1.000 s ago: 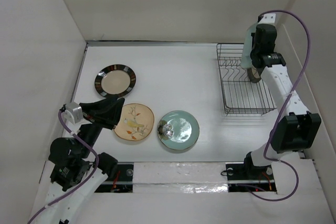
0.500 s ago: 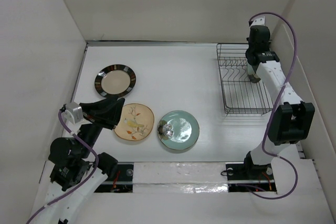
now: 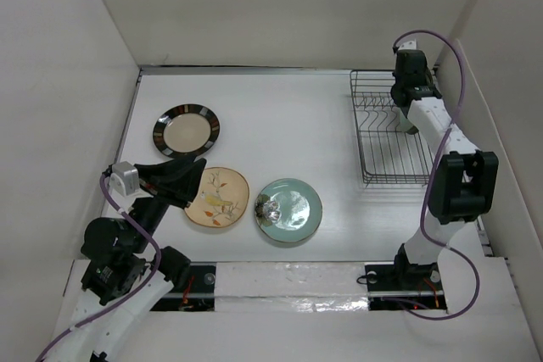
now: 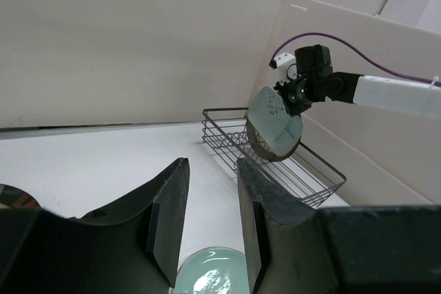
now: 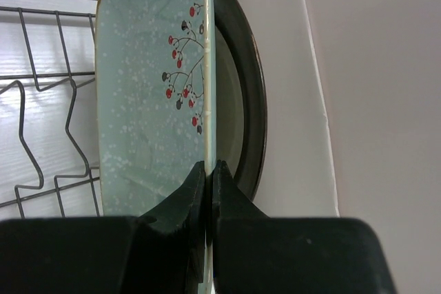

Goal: Load the plates into the dish rack

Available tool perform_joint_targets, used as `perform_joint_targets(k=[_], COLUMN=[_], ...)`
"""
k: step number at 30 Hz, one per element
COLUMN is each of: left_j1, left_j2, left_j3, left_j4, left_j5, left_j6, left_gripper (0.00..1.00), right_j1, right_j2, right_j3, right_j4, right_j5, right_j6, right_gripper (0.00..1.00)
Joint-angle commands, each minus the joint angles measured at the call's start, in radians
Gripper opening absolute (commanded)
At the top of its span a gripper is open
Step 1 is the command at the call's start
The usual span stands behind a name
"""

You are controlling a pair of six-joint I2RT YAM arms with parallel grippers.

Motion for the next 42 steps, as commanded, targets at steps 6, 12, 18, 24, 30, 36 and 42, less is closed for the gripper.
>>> perform_joint_targets(k=[6,12,18,24,30,36,42], left_j1=[-0.009,-0.009,-0.009,-0.009,-0.009,-0.009,-0.009], left_j2=[0.013,0.014,0.025,0.028,0.036,0.036,0.039], left_j3=[0.021,0.019,0.019,0.018,0.019,0.019,0.016], left_j4=[0.035,0.034,0.034,0.032,0.034,0.031,0.029], left_j5=[-0.007,-0.010,-0.011,-0.011,-0.007,-0.013,-0.014], left_j6=[0.009,0.009,0.009,0.009,0.009,0.009,0.013], left_gripper=[0.31,0.31,0.32,0.32,0.31,0.32,0.32], right_j1=[0.003,0.023,0.023,0.033,0.057,0.080,0.080], right_j2=[0.010,0.056,0.088,0.103,0.088,0.103,0.103], right_j3=[0.022,-0.029,-0.044,-0.032,0.000,0.042,0.121], right_j4=[0.115,0.145,0.165,0.159,0.145,0.103,0.027], right_j5=[0.004,0.009,0.014,0.006,0.078,0.144,0.129], right_j6=[-0.001,0.015,0.035,0.050,-0.001,0.010,0.142], right_gripper=[0.00,0.00,0.00,0.11,0.10,0.32,0.50])
